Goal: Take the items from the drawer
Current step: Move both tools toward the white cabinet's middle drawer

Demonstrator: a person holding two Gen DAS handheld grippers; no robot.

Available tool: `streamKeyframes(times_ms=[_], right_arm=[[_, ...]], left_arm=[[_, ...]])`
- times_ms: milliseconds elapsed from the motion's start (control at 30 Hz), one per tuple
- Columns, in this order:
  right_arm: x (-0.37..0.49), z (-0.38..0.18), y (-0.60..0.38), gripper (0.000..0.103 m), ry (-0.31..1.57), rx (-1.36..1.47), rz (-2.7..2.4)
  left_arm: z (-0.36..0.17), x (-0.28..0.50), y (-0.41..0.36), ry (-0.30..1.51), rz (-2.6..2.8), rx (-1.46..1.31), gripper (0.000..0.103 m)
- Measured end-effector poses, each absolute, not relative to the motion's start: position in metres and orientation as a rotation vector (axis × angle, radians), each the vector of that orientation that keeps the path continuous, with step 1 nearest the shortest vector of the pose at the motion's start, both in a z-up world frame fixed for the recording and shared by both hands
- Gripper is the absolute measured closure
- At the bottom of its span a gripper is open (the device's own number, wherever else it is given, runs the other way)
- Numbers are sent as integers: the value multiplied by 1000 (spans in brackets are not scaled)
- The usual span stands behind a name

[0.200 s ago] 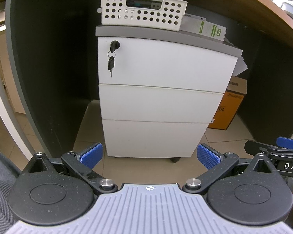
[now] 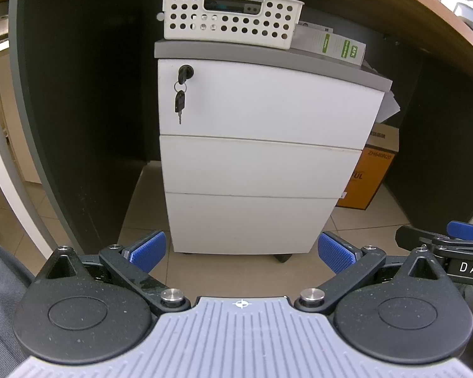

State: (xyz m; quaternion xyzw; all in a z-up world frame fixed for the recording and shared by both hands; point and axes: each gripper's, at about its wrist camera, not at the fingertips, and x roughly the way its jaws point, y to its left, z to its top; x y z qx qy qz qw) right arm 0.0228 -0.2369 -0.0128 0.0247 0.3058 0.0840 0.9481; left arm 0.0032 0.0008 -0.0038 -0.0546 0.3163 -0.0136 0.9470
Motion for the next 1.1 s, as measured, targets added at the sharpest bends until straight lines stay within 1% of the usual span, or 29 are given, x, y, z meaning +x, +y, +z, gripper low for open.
streamKeyframes(times_ms=[133,1100], right_arm=[[24,-8,-235,0,628,46,169],[37,-24,-237,0,642,58,166]], left_arm=[[-4,4,2,648,-29,-111,0],[-15,20,4,691,-35,-110,0]])
